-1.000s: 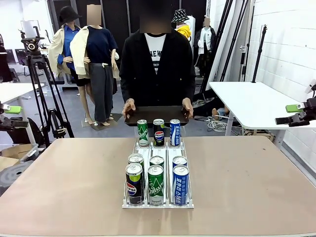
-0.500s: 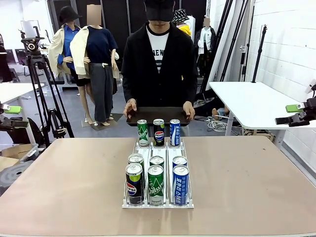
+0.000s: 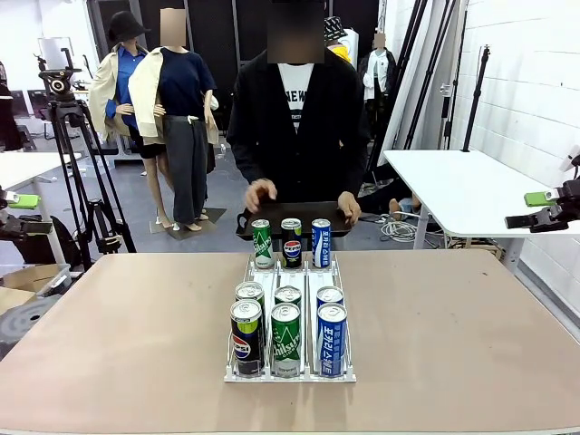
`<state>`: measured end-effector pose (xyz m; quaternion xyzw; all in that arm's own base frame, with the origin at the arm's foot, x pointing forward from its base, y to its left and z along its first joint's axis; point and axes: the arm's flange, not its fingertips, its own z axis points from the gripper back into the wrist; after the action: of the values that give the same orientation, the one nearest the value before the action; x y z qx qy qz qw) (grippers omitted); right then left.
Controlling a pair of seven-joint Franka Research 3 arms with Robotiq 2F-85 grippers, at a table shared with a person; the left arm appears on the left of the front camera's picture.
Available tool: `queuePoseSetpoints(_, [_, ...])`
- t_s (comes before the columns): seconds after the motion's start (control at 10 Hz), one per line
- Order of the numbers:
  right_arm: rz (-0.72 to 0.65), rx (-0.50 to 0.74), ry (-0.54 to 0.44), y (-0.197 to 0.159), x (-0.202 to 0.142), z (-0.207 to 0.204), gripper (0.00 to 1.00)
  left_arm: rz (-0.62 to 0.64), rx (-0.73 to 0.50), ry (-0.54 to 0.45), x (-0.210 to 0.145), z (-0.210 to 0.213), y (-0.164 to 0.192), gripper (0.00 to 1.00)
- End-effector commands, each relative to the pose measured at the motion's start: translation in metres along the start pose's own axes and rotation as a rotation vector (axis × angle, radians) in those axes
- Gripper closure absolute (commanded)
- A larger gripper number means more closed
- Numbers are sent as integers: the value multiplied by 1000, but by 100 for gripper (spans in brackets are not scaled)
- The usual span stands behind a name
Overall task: Retrieve and hand over the desired beverage to the person.
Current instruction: Pick up a can of the same type that the person held from the Automatic Can Dispenser.
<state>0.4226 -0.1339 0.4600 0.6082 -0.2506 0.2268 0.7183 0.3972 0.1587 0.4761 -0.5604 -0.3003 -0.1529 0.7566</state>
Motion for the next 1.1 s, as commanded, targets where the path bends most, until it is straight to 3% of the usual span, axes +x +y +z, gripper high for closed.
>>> queuePoseSetpoints(0.0, [13,7,-6,1,-1,-1,0,-16,6,10,-2,3,0,0])
queuePoseSetpoints(1.0, [13,7,-6,1,-1,-1,0,-16,6,10,-2,3,0,0])
